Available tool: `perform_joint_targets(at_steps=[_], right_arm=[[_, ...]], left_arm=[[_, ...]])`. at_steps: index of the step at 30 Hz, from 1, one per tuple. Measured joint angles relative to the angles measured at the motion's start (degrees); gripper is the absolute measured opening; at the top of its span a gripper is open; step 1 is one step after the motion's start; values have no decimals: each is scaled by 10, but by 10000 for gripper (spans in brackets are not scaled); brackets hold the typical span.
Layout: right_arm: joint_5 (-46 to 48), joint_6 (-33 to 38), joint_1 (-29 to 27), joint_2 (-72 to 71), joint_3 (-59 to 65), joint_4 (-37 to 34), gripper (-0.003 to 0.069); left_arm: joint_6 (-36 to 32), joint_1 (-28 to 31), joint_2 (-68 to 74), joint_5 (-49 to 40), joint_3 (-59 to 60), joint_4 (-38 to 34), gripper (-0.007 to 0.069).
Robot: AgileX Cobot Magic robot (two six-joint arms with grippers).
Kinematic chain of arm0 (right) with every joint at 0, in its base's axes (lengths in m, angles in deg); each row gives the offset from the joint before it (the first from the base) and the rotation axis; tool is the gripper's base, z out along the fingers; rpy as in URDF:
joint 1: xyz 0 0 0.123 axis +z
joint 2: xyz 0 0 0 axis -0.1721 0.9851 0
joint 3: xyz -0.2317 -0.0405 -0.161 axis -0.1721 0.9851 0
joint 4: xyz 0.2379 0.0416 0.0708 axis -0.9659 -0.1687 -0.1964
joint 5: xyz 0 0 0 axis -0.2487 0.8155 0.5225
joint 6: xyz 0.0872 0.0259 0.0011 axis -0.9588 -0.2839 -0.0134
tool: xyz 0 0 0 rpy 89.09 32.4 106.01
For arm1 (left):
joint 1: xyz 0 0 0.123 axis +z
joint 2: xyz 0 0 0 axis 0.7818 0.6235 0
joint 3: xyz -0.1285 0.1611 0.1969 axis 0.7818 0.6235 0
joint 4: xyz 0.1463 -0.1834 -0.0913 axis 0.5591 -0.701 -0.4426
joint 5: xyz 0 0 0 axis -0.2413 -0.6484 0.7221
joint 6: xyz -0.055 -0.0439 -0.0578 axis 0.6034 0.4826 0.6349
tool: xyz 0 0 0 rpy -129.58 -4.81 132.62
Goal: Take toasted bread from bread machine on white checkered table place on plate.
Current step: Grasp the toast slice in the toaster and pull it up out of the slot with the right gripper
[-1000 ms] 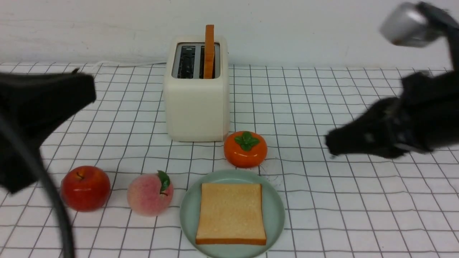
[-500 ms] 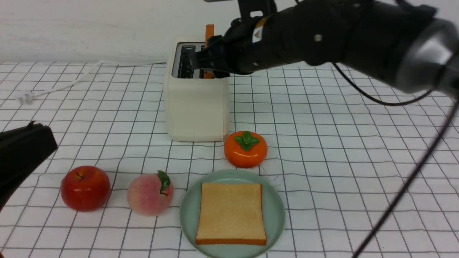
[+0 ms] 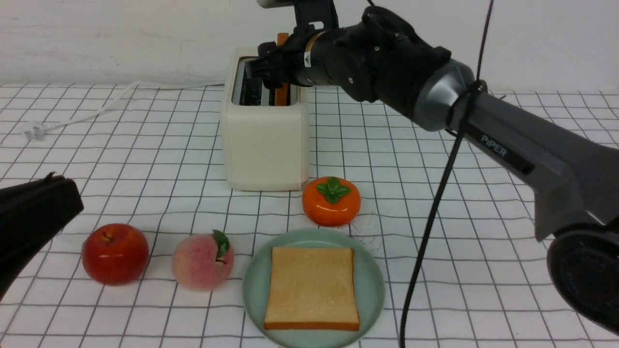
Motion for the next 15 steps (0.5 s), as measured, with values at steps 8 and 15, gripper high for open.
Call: perform_joint_targets(at_steps=[8,15], right_arm=[[-35,-4,-2,8,-1,1,185],[-46,-5,-2,6,-1,3,83]], left_arm=[[0,0,0,-4,0,0,-13],[0,0,0,-4,0,1,-13]])
